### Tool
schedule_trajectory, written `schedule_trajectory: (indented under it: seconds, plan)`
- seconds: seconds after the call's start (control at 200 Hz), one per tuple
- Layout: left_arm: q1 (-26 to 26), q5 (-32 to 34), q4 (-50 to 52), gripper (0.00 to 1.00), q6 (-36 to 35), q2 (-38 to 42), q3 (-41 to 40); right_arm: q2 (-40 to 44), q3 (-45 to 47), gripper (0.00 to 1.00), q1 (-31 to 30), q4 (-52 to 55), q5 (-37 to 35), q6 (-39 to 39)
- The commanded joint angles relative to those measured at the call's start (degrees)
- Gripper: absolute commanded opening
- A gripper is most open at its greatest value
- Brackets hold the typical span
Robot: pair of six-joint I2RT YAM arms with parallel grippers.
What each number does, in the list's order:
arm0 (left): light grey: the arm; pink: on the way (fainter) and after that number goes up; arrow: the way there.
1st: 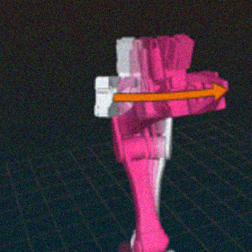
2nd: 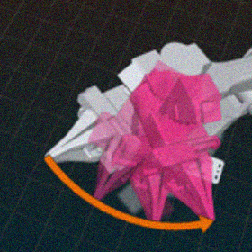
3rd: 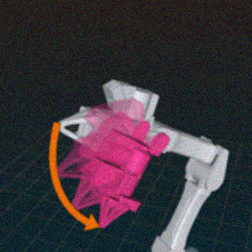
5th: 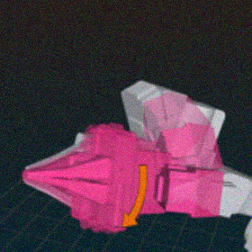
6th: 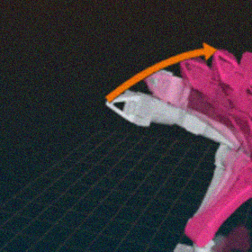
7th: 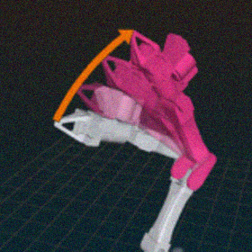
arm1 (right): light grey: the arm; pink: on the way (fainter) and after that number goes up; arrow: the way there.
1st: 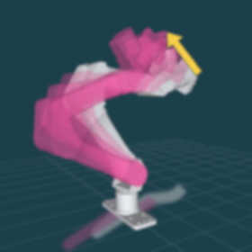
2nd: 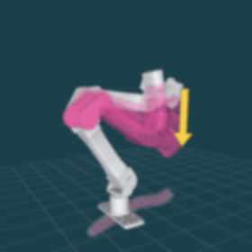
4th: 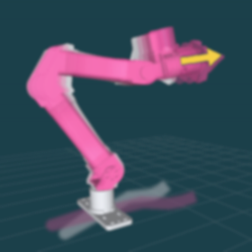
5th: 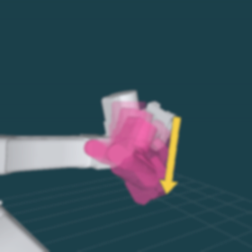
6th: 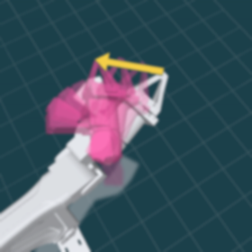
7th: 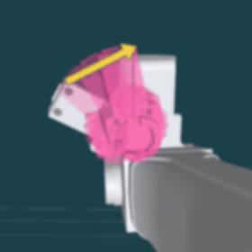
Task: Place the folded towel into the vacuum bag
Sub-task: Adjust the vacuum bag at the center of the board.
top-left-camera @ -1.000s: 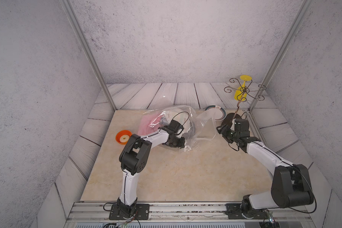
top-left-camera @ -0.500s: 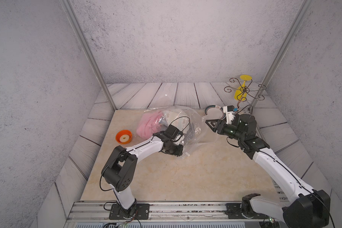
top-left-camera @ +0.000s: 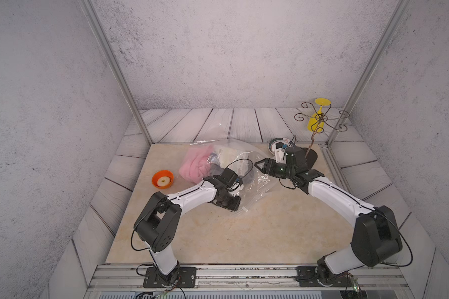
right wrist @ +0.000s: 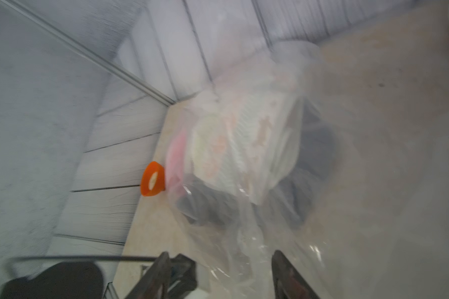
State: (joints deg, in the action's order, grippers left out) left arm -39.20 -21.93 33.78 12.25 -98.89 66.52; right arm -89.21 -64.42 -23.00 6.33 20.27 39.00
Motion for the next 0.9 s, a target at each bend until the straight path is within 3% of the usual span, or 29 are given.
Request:
schedule_trajectory:
  seconds: [0.0, 0.265, 0.435, 0.611, 0.726, 0.896]
  plan:
    - [-0.26, -1.39, 4.19, 0.00, -2.21, -0.77, -0.03, -4.86, 0.74, 0.61, 0.84, 12.53, -11.83, 2.27]
    - [-0.26, -5.61, 8.08, 0.00, -4.37, -3.87, 2.68, -11.18, 7.60, 0.63, 2.25, 10.28, -15.78, 7.54]
    - [-0.36, -5.33, 6.89, 0.00, -4.18, -8.18, 4.22, -9.31, 8.07, 0.63, 3.32, 8.95, -14.60, 6.12]
    - [-0.39, -1.85, 2.23, 0.00, -0.49, -17.45, 11.09, -3.25, 8.06, 0.63, 3.32, 8.18, -10.70, 1.15]
    - [-0.27, -3.04, 0.73, 0.00, 3.95, -23.42, 18.24, 0.98, 10.14, 0.63, 3.23, 7.85, -6.05, -1.59]
    - [-0.27, -6.11, -5.15, 0.00, 8.17, -23.59, 20.77, 4.52, 16.33, 0.62, 2.31, 2.49, 3.28, -4.25]
